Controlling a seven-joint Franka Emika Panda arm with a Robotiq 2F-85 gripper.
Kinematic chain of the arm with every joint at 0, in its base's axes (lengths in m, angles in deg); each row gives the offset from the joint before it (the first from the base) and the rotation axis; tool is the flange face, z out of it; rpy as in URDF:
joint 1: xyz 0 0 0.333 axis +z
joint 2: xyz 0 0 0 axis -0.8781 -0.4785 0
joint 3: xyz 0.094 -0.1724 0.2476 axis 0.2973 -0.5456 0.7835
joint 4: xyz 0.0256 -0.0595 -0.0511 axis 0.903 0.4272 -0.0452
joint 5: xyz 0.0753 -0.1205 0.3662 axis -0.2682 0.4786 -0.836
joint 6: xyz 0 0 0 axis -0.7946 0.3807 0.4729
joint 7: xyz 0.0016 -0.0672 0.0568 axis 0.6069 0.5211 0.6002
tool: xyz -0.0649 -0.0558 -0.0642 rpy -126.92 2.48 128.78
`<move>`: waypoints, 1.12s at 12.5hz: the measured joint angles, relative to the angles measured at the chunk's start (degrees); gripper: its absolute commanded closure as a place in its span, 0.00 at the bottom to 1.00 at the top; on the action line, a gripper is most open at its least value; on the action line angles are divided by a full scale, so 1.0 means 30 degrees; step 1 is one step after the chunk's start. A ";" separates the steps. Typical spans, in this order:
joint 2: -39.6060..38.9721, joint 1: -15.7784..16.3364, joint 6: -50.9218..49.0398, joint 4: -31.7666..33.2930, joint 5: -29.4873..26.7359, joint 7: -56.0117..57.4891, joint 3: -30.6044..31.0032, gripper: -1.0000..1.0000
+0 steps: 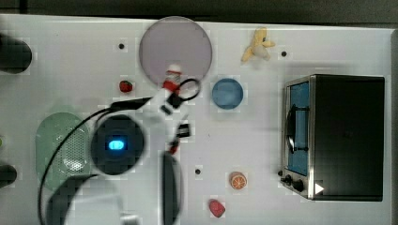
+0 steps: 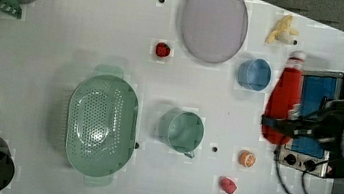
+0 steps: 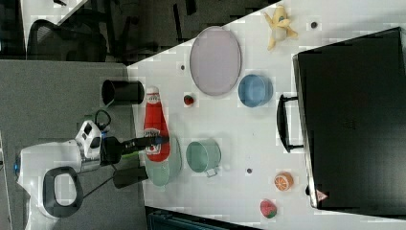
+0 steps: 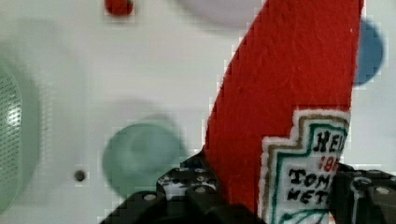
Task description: Pick Ketchup from the table and place it in strainer.
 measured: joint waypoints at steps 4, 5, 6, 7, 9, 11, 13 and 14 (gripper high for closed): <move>-0.2301 0.0667 -0.0112 -0.0224 -0.0006 -0.4817 0.3376 0.40; -0.2918 0.0768 0.0103 -0.0298 -0.0052 -0.5665 0.4182 0.40; -0.3530 0.1011 0.0634 -0.0373 -0.0041 -0.6453 0.4854 0.40; -0.4172 0.1137 0.1250 -0.0485 -0.0026 -0.7176 0.5572 0.40; -0.5577 0.1330 0.3357 -0.0783 -0.0023 -0.8743 0.6878 0.40; -0.7101 0.1627 0.4961 -0.1380 -0.0218 -1.0727 0.7642 0.40; -0.8244 0.1758 0.5614 -0.1380 -0.0231 -1.2160 0.8146 0.40; -0.8787 0.1902 0.5959 -0.1306 -0.0235 -1.2718 0.8155 0.40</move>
